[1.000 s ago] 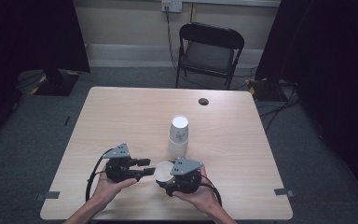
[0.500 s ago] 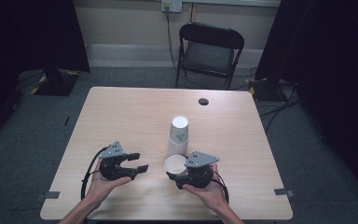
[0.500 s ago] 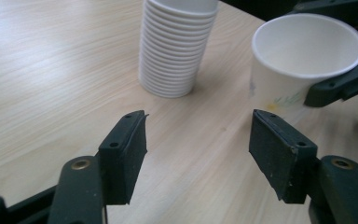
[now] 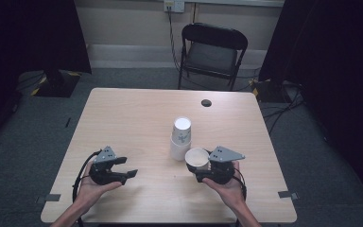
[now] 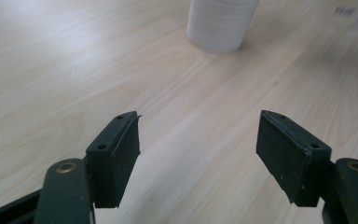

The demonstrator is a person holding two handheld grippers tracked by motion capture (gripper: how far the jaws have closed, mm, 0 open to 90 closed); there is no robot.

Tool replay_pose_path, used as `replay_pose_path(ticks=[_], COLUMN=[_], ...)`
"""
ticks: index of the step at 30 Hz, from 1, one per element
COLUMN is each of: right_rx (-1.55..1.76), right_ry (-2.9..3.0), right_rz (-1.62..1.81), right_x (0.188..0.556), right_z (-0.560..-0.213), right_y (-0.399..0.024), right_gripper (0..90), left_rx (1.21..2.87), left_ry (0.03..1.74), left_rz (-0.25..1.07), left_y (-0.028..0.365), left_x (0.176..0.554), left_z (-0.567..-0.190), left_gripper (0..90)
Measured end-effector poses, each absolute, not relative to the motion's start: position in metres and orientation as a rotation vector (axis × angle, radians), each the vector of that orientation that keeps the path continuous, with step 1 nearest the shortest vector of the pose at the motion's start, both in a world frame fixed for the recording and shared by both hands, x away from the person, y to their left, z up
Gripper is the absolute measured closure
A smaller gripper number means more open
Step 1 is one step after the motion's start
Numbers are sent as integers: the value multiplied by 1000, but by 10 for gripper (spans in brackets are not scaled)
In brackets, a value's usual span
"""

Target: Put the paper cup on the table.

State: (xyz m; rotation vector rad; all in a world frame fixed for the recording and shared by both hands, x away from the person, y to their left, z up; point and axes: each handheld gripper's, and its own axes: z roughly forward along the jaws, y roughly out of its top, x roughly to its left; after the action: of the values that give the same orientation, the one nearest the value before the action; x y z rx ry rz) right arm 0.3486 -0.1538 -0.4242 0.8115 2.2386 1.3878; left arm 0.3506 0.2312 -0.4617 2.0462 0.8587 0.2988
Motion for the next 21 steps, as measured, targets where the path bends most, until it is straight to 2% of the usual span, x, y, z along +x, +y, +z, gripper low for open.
replay_pose_path(ticks=[2,14,21], right_rx=[824,953,1005], right_ry=[2224,2132,2100], right_rz=[1381,1382,1378], right_x=[353,389,406], right_z=[-423,-422,-423], right_y=[-158,-184,-188], right_gripper=[278,278,279], left_rx=[2044,2123,2153], left_ry=[881,957,961], left_rz=[271,297,307], left_y=[235,254,251], left_x=[352,356,358], left_z=[-465,-485,-492], left_gripper=[301,270,268])
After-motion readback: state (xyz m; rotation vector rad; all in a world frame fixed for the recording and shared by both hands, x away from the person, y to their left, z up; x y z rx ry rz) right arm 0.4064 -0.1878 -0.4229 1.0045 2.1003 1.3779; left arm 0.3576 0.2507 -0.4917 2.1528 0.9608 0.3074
